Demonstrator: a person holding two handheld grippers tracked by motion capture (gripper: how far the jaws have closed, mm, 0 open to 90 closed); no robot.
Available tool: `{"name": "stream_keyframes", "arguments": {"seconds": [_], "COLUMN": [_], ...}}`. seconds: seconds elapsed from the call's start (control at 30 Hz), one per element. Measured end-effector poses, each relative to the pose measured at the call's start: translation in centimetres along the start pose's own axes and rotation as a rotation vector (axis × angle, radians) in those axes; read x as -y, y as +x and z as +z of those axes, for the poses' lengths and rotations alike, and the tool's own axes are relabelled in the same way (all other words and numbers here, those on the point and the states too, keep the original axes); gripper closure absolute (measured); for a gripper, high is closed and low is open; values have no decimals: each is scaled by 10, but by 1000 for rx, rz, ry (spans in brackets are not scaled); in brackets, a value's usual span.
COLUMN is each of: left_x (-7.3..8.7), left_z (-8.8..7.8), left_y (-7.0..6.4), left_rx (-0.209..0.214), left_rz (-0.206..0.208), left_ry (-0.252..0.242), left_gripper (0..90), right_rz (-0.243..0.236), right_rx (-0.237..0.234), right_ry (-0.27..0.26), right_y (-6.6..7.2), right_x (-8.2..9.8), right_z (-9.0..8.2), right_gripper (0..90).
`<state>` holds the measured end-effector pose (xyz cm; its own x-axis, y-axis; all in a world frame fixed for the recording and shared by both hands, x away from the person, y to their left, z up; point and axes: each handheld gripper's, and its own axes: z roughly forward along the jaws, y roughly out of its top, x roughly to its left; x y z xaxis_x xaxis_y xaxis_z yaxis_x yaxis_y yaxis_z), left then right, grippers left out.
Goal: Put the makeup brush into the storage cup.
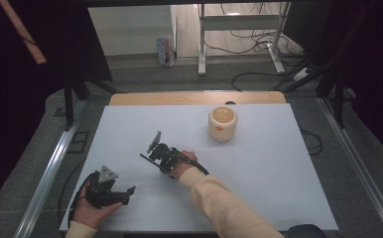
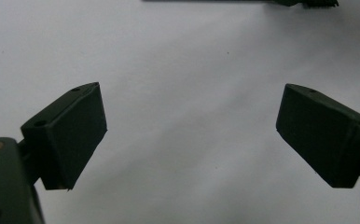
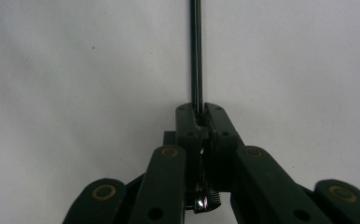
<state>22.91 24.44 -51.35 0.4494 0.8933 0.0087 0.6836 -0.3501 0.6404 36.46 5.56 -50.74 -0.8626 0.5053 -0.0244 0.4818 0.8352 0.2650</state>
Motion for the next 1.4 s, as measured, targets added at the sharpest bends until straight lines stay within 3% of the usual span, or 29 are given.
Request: {"name": "stream_keyframes", "arguments": {"seconds": [0.23, 0.47, 0.67, 1.1, 1.4], "left_x": [0, 0, 0, 0, 0], "left_z": [0, 0, 1, 1, 2], "left_y": [0, 0, 0, 0, 0], "left_rx": [1, 1, -1, -3, -2], "left_rz": [-1, 0, 1, 2, 1], "left_ry": [-1, 0, 4, 5, 7], "left_gripper": [93, 93, 93, 93, 94], "right_rz": [-4, -6, 22, 14, 21], "right_rx": [-12, -39, -80, -119, -120], "right_ry": [-15, -52, -82, -122, -139], "right_y": [-3, -10, -17, -29, -42], "right_x": [1, 8, 20, 44, 64], "right_z": [-3, -18, -30, -51, -64], "right_gripper": [859, 859, 859, 859, 859]}}
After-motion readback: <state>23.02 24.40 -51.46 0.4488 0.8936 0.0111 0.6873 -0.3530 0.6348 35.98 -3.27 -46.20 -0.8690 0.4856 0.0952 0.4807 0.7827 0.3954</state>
